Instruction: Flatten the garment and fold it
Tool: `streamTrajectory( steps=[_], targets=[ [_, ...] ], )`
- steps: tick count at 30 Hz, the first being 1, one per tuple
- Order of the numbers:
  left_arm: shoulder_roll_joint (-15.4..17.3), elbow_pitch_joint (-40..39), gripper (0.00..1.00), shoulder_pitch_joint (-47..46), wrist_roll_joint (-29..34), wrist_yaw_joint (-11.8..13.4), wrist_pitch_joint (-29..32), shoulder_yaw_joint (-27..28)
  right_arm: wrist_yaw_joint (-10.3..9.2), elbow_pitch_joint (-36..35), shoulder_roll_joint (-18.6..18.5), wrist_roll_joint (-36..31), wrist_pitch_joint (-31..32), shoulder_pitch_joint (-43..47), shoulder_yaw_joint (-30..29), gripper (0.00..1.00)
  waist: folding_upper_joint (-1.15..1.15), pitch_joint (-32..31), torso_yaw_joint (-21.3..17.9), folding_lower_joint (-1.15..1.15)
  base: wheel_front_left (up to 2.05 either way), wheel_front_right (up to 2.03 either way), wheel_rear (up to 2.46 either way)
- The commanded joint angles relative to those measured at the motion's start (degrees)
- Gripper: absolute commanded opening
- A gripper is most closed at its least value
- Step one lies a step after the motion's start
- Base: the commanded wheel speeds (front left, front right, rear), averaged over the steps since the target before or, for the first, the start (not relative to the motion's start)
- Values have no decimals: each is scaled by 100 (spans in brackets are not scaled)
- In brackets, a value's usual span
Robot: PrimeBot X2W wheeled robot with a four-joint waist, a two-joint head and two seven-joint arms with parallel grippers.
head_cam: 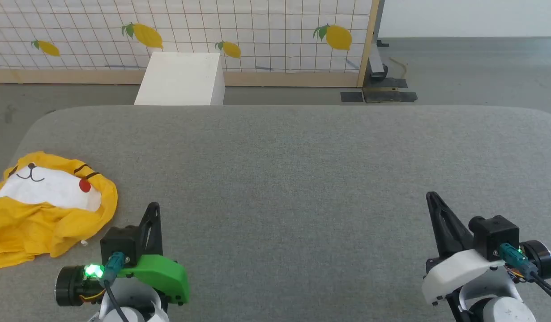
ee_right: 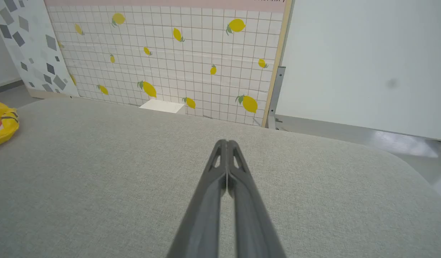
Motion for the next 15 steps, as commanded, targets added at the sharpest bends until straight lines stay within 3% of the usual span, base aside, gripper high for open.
streamTrajectory(
  steps=[1, 15],
  targets=[
    [-27, -15, 0, 62, 60, -5, 7, 12, -8, -31, 1, -38, 1, 48, 7, 0, 0, 0, 0, 0, 0, 0, 0],
    [-27, -15, 0, 62, 60, -5, 7, 12, -8, -31, 1, -38, 1, 48, 7, 0, 0, 0, 0, 0, 0, 0, 0]
  ],
)
